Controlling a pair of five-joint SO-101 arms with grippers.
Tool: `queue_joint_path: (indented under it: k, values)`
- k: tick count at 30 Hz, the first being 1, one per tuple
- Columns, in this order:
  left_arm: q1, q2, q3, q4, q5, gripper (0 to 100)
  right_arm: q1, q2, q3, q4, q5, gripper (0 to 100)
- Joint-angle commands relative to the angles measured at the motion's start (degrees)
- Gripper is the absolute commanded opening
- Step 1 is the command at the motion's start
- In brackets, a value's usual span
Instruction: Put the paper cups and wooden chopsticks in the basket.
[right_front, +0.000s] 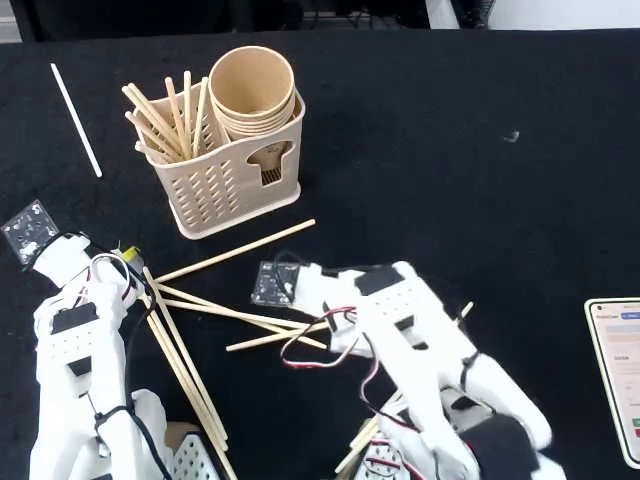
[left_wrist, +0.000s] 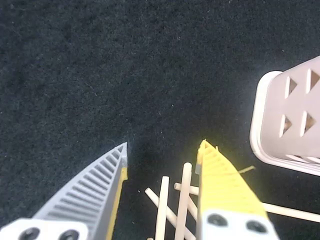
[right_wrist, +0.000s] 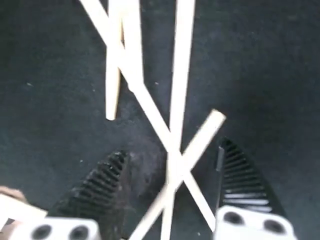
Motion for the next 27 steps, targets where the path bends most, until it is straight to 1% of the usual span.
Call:
queue_joint_path:
  k: [1,3,6,8,11,13,15,21,27]
  values:
    - [-0.7,-1.1,-0.8,-0.9,0.1,23,-1.2,4.8,-3.0,-4.9,-1.1,25.0]
    - [-0.7,-1.1,-0.8,-0.9,0.1,23,-1.1,8.4,-5.1,-6.1,-3.0,24.8]
    - [-0.7,-1.1,-0.8,-0.9,0.1,23,-1.2,11.6,-8.6,-3.3,-3.4,23.6]
    - [-0.7,-1.1,-0.8,-0.9,0.1,23,-1.1,11.4,-10.2,-0.8,-3.4,16.6]
    - [-0.7,-1.1,-0.9,-0.9,0.1,23,-0.9,9.2,-12.0,2.8,-3.4,0.6]
    - [-0.7,-1.1,-0.9,-0.9,0.1,23,-0.9,6.8,-12.3,4.8,-3.4,2.8]
    - [-0.7,-1.1,-0.9,-0.9,0.1,23,-0.9,3.8,-12.4,6.6,-3.4,0.8]
    - [-0.7,-1.1,-0.8,-0.9,0.1,23,-0.9,-5.8,-12.0,9.6,-3.5,1.1]
    - [-0.7,-1.1,-0.8,-0.9,0.1,23,-0.9,-7.4,-11.1,10.0,-6.3,1.1]
